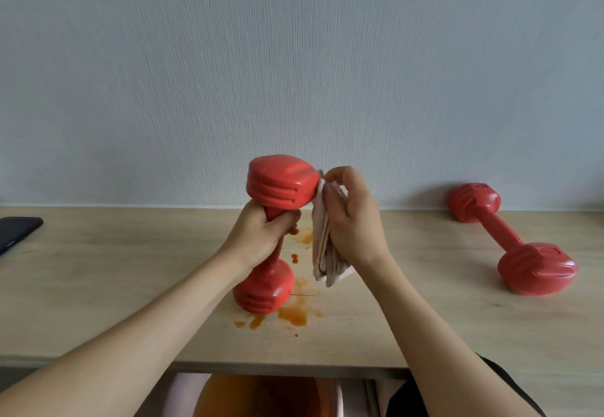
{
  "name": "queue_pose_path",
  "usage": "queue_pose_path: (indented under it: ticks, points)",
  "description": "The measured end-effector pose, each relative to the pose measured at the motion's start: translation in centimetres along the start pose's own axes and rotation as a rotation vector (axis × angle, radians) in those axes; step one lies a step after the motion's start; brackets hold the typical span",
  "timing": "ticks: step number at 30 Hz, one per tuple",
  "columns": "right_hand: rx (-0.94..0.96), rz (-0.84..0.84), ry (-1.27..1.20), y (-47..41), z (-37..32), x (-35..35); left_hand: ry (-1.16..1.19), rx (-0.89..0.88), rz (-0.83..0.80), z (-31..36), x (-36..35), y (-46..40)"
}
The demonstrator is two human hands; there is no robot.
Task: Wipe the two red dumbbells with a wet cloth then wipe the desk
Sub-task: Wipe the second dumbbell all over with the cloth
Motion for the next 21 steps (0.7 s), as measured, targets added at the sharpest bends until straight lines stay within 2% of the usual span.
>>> queue_pose_path:
  ticks: [5, 12, 17, 21]
  points:
    - [0.064, 0.04, 0.008, 0.4, -1.5, 0.3, 0.077, 0.031, 0.015, -0.2, 0.8, -0.2]
    - [-0.04, 0.065, 0.135, 0.2, -1.2, -0.4, 0.091, -0.043, -0.036, 0.6, 0.8, 0.6]
    - [0.062, 0.075, 0.172, 1.9, -4.0, -0.9, 0.111, 0.086, 0.064, -0.8, 1.7, -0.3]
    - [-0.004, 0.084, 0.184, 0.4, -2.9, -1.1, 0.041, 0.047, -0.01, -0.5, 1.5, -0.1]
Point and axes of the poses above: each hand's wrist, its own y-axis away from the middle knuckle, its own x-axis out of the back of the hand, z = x × y, the point moved 6 cm from there along -y, towards the middle knuckle, and after that the axes turned 11 degrees about -y, right-handed, at the moved point
